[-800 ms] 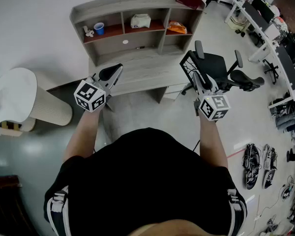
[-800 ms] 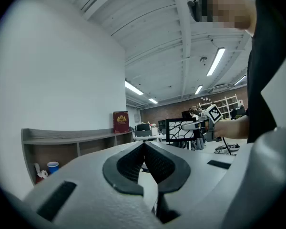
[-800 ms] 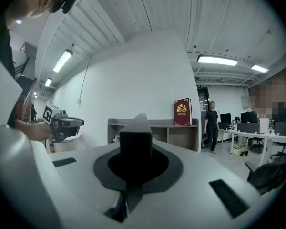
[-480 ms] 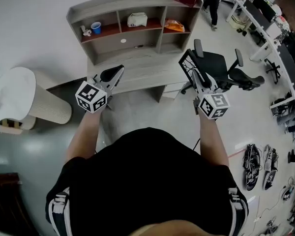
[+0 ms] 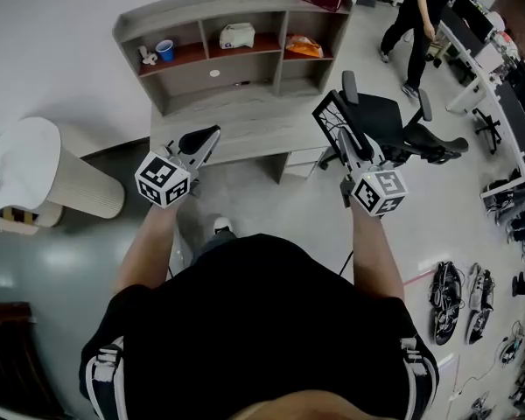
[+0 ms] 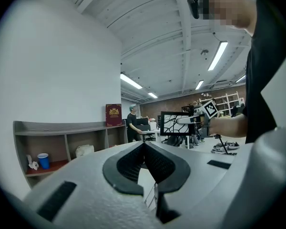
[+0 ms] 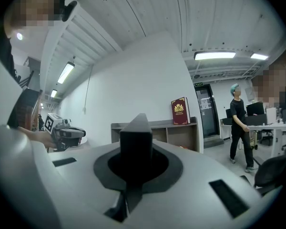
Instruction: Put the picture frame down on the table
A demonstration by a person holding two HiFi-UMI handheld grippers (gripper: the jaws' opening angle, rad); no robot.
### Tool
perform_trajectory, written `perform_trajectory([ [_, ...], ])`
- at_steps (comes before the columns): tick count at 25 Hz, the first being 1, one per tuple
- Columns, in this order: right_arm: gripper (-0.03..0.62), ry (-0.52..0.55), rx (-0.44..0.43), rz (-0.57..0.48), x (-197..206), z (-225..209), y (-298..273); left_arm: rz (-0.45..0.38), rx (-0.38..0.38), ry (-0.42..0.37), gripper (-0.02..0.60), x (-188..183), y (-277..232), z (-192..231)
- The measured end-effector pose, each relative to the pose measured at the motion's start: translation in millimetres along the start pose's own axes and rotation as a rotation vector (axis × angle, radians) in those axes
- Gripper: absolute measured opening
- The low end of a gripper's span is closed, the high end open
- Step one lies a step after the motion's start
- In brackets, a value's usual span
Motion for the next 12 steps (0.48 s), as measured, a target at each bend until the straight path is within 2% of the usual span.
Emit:
perform_trajectory([
  [5,0.017,-0.007,0.013,0.008,3,-8,0,-0.002,0.024,0.004,0.018,3,-17,0],
  [12,0.016,-0.014,0.041,0.019,13,-14,2,0.039,0.082,-0.014,0.018,8,-43,-2],
])
Point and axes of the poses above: the fingertips, and each gripper's own axes: y backward along the fingers, z to its left, x out of its underside, the point moved 3 cm from there along y, backward along the fingers, and after that the axes turned 14 degrees about x, right-handed, at the moved point
